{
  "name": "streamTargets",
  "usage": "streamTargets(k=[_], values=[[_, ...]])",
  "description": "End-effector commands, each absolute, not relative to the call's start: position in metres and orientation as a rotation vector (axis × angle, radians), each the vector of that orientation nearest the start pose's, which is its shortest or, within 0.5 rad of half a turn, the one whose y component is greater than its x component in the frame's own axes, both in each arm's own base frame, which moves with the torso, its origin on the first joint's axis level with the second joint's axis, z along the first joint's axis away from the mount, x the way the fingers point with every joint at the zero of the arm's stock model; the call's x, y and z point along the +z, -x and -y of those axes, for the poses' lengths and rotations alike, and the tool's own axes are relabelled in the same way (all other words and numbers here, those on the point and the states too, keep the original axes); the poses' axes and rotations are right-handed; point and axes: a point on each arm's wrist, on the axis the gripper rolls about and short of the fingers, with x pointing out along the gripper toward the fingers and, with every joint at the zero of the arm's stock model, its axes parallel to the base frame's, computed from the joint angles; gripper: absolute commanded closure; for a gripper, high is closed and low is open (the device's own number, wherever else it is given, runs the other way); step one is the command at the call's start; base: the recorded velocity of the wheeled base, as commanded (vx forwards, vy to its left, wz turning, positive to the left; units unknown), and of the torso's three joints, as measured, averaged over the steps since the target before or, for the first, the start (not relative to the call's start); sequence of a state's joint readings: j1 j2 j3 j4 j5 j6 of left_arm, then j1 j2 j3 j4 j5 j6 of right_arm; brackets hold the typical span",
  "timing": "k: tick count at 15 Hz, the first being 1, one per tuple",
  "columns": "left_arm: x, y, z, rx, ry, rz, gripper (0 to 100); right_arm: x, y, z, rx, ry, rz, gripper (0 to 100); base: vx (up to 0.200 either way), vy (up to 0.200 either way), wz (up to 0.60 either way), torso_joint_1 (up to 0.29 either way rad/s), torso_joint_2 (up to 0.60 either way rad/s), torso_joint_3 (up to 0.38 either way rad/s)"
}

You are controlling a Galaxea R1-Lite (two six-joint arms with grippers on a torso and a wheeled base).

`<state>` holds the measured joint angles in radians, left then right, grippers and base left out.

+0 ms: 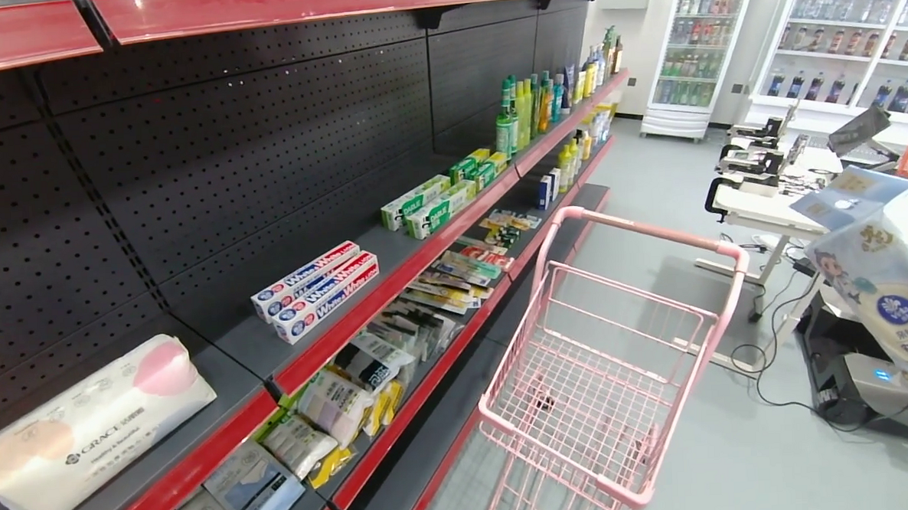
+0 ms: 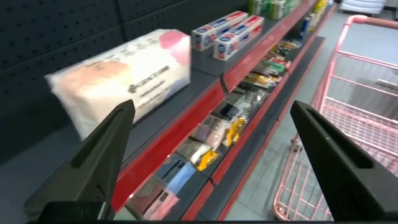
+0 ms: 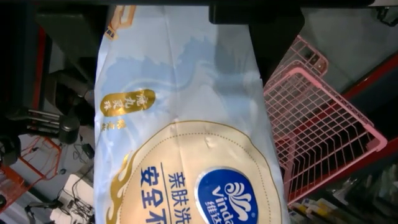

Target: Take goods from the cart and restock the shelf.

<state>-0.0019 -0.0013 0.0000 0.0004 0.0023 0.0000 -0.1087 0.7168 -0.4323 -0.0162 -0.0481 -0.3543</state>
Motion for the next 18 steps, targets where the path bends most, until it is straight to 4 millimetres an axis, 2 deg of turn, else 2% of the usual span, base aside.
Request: streamTargets(k=[1,18], values=[[0.0755,0.0228,-0.0001,0.002,0.0,0.0,0,0.1925,-0.0621,0.0077,-0.102,0.343,-0.3,100,0.0,0.0,0.6,0.002,0.0,0.002],[0.0755,0.0228,-0.0001,0.002,-0.002,0.0,0,0.1916,-0.0601,0.0074,-0.098,0.355,-0.294,100,0.0,0.0,0.6,0.003,0.0,0.001]])
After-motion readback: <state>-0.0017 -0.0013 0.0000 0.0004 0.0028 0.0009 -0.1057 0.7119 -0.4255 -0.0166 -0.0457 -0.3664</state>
